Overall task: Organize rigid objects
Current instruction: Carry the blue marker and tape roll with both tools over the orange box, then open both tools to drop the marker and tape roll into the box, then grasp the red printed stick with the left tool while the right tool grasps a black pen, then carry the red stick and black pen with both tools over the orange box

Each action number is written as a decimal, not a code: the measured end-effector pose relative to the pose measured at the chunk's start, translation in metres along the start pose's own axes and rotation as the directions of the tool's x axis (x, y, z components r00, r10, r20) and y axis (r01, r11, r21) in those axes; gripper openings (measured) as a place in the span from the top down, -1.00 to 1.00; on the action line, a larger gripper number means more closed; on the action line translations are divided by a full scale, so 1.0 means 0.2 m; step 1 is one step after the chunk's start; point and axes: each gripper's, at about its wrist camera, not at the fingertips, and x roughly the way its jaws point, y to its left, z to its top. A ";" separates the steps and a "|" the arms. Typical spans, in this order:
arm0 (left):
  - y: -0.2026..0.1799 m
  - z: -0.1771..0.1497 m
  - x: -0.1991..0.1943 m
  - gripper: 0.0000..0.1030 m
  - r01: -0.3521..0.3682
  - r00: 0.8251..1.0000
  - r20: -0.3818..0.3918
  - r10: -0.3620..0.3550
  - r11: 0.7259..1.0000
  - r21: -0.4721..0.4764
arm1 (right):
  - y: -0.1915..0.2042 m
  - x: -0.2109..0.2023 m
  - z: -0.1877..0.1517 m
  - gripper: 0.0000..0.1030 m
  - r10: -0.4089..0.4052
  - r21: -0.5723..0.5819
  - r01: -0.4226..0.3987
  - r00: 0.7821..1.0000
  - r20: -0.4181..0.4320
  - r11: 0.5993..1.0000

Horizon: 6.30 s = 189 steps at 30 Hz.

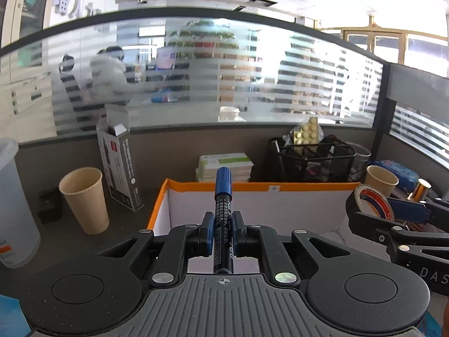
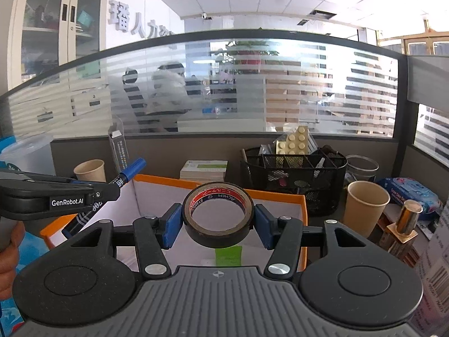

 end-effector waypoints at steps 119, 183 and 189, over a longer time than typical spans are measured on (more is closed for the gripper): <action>-0.11 -0.69 -0.23 -0.56 0.080 0.983 -0.172 -0.068 0.995 0.066 | 0.24 -0.41 -0.72 0.48 0.063 -0.070 -0.084 0.962 -0.265 0.994; -0.15 -0.30 -0.69 -0.57 0.041 0.996 0.070 -0.047 0.995 0.086 | 0.20 -0.76 -0.23 0.82 0.060 -0.066 -0.055 0.995 0.082 0.996; -0.14 -0.22 -0.65 -0.57 0.041 0.995 0.090 -0.048 0.996 0.078 | 0.20 -0.73 -0.18 0.82 0.057 -0.069 -0.050 0.993 0.099 0.996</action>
